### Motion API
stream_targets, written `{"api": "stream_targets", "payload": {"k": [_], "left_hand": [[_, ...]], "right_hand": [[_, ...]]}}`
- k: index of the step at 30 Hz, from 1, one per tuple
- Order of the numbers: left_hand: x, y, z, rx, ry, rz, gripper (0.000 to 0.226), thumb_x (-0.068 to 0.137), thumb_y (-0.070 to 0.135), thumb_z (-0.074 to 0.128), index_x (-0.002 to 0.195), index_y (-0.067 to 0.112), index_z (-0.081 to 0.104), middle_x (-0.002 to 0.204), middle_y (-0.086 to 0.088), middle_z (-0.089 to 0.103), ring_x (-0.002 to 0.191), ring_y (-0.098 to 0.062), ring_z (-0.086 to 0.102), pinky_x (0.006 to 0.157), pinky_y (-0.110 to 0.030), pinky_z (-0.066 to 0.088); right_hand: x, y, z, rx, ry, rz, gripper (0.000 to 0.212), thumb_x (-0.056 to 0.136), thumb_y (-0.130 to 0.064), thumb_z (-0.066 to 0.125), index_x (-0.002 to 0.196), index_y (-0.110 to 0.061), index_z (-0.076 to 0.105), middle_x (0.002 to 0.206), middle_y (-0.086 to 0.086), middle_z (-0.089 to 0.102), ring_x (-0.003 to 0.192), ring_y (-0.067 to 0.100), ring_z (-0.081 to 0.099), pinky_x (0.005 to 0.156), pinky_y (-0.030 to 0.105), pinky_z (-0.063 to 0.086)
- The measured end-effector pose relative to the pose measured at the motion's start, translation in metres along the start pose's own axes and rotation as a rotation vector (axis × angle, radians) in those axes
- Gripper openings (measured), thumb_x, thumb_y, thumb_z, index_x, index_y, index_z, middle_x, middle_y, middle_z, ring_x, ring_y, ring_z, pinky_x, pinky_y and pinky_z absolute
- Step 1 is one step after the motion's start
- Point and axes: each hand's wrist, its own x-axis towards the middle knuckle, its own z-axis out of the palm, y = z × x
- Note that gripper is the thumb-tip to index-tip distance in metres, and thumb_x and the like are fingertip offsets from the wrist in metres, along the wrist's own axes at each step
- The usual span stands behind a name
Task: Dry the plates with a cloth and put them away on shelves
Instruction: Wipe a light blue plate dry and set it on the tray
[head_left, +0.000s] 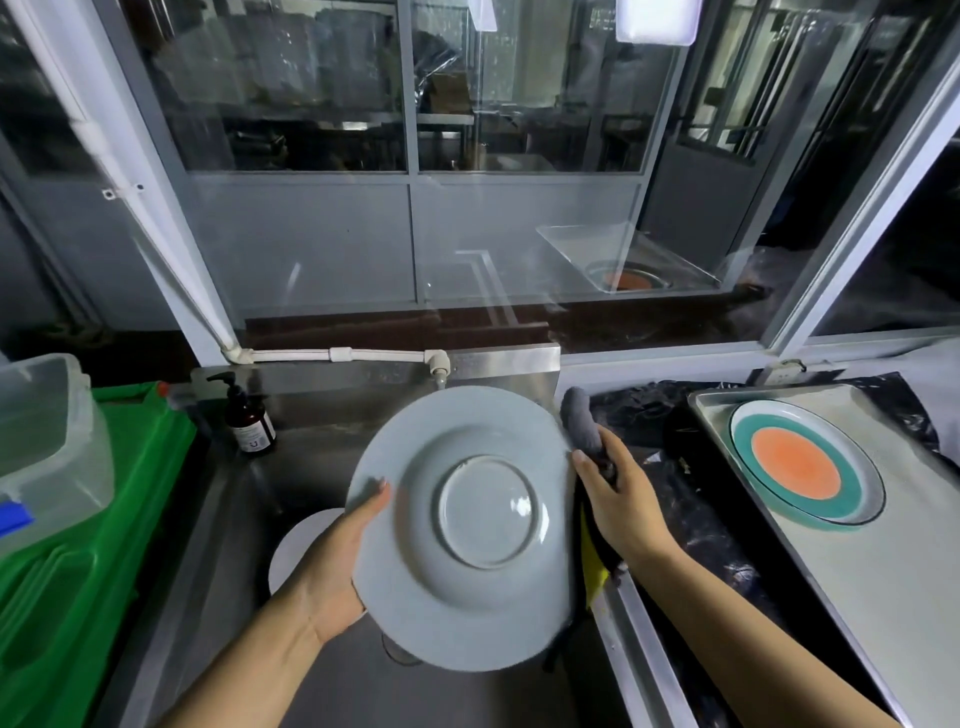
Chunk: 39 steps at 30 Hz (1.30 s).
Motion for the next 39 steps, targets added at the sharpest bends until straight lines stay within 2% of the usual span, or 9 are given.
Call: {"api": "stream_targets", "payload": {"k": [4, 7, 13, 17, 21, 24, 28, 33, 39], "left_hand": [[-0.008, 0.0, 0.013, 0.108, -0.003, 0.082, 0.063, 0.075, 0.063, 0.06, 0.125, 0.026, 0.063, 0.121, -0.005, 0.069, 0.113, -0.026, 0.065, 0.101, -0.05, 0.045], [-0.014, 0.002, 0.024, 0.195, 0.05, 0.184, 0.078, 0.055, 0.073, 0.072, 0.116, 0.025, 0.066, 0.113, 0.001, 0.073, 0.107, -0.021, 0.067, 0.095, -0.045, 0.049], [-0.017, 0.009, 0.03, 0.19, 0.134, 0.298, 0.03, 0.081, 0.043, 0.054, 0.096, 0.019, 0.064, 0.08, 0.009, 0.076, 0.08, -0.011, 0.069, 0.07, -0.034, 0.052], [-0.019, 0.003, 0.034, 0.311, 0.115, 0.364, 0.033, 0.084, 0.049, 0.056, 0.099, 0.021, 0.064, 0.075, 0.015, 0.074, 0.069, 0.002, 0.069, 0.057, -0.017, 0.053], [-0.018, -0.019, 0.036, 0.388, 0.077, 0.283, 0.068, 0.063, 0.078, 0.063, 0.1, 0.02, 0.068, 0.09, 0.004, 0.076, 0.094, -0.014, 0.07, 0.081, -0.032, 0.054], [-0.019, -0.031, 0.04, 0.463, 0.035, 0.239, 0.058, 0.071, 0.06, 0.047, 0.106, 0.018, 0.067, 0.091, 0.006, 0.075, 0.087, -0.002, 0.069, 0.067, -0.014, 0.051], [-0.02, -0.042, 0.044, 0.498, 0.024, 0.1, 0.063, 0.066, 0.066, 0.045, 0.106, 0.022, 0.065, 0.096, -0.003, 0.073, 0.092, -0.024, 0.067, 0.067, -0.03, 0.051], [-0.02, -0.052, 0.045, 0.487, -0.029, 0.067, 0.048, 0.069, 0.064, 0.044, 0.098, 0.031, 0.064, 0.081, 0.01, 0.076, 0.086, -0.017, 0.068, 0.064, -0.031, 0.051], [-0.01, -0.068, 0.035, 0.472, 0.02, -0.02, 0.06, 0.064, 0.07, 0.05, 0.107, 0.03, 0.064, 0.1, 0.003, 0.074, 0.095, -0.022, 0.067, 0.073, -0.036, 0.052]], "right_hand": [[0.013, -0.012, 0.006, -0.202, -0.02, -0.12, 0.042, 0.1, -0.027, 0.051, 0.142, -0.029, 0.046, 0.148, -0.008, 0.044, 0.141, 0.014, 0.036, 0.107, 0.023, 0.032], [0.017, -0.03, 0.018, -0.334, -0.141, -0.32, 0.045, 0.1, -0.032, 0.049, 0.145, -0.031, 0.043, 0.158, -0.008, 0.027, 0.149, 0.015, 0.017, 0.12, 0.037, 0.021], [0.007, -0.055, 0.027, -0.368, -0.327, -0.587, 0.042, 0.101, -0.035, 0.047, 0.142, -0.029, 0.048, 0.156, -0.006, 0.035, 0.146, 0.007, 0.023, 0.119, 0.033, 0.02], [-0.023, -0.052, 0.041, -0.544, -0.26, -0.786, 0.038, 0.098, -0.04, 0.047, 0.134, -0.033, 0.057, 0.146, -0.004, 0.049, 0.121, 0.026, 0.051, 0.095, 0.043, 0.042], [-0.048, -0.03, 0.048, -0.698, -0.189, -0.924, 0.034, 0.094, -0.037, 0.056, 0.127, -0.036, 0.062, 0.136, -0.006, 0.057, 0.093, 0.025, 0.052, 0.076, 0.038, 0.04], [-0.05, -0.005, 0.033, -0.698, -0.141, -0.854, 0.034, 0.091, -0.031, 0.059, 0.125, -0.03, 0.065, 0.133, -0.001, 0.059, 0.094, 0.029, 0.056, 0.078, 0.037, 0.043], [-0.054, 0.039, -0.002, -0.642, -0.032, -0.479, 0.034, 0.098, -0.037, 0.049, 0.126, -0.024, 0.064, 0.128, -0.002, 0.062, 0.102, 0.03, 0.06, 0.084, 0.042, 0.046], [-0.092, 0.108, -0.042, -0.8, 0.023, -0.205, 0.034, 0.098, -0.038, 0.047, 0.125, -0.026, 0.063, 0.124, -0.005, 0.063, 0.093, 0.028, 0.058, 0.076, 0.04, 0.047], [-0.153, 0.171, -0.033, -0.943, -0.101, 0.083, 0.036, 0.095, -0.035, 0.052, 0.13, -0.029, 0.06, 0.129, -0.004, 0.061, 0.099, 0.031, 0.055, 0.076, 0.041, 0.046]]}}
